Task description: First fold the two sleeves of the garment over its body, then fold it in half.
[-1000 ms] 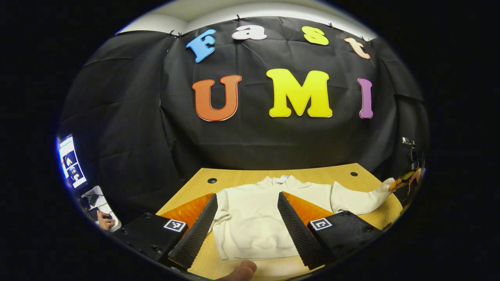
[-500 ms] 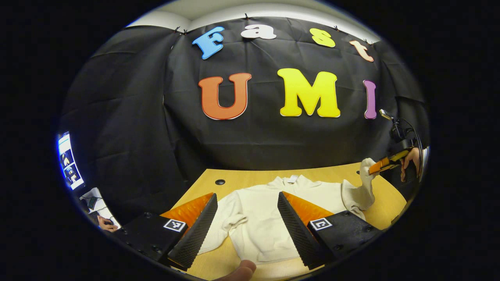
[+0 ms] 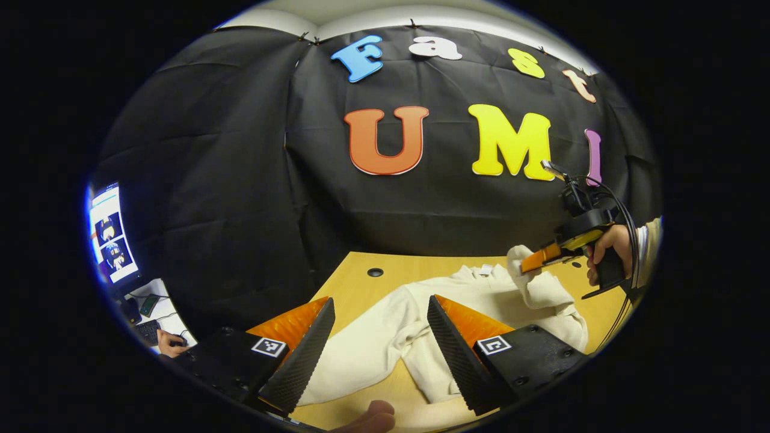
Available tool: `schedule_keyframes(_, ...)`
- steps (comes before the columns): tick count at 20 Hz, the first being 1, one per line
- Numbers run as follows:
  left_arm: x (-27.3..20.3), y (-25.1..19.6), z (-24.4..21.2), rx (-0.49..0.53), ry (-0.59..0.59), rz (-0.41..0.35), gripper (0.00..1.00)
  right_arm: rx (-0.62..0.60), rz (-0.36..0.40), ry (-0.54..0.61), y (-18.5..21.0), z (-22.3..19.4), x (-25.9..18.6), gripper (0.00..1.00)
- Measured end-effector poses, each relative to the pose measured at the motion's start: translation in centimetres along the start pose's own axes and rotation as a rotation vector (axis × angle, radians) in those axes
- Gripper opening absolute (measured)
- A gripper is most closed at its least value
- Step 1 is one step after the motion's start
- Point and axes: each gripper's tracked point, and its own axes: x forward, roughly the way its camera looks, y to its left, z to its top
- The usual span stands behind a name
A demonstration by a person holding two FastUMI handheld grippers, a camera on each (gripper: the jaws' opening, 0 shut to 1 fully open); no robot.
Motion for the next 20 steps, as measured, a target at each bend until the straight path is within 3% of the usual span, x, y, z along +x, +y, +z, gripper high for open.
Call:
schedule_keyframes(6, -1.3, 2.8, -1.7, 0.008, 0.026, 0.027, 0.99, -0.048, 0.039, 0.066, 7.1, -2.6, 6.9, 0.07)
schedule_keyframes(14, -2.8, 4.8, -4.9, 0.019, 0.088, 0.072, 0.99, -0.015, -0.001, 0.155, 8.1, -6.3, 14.0, 0.05)
schedule_keyframes(19, -4.0, 7.2, -7.4, -0.034, 0.166, 0.143, 0.99, -0.049, -0.005, 0.160, 9.1, -6.5, 14.7, 0.13)
schedule_keyframes(20, -4.1, 7.7, -7.8, -0.042, 0.173, 0.155, 0.99, -0.061, 0.005, 0.152, 9.6, -6.2, 14.3, 0.21)
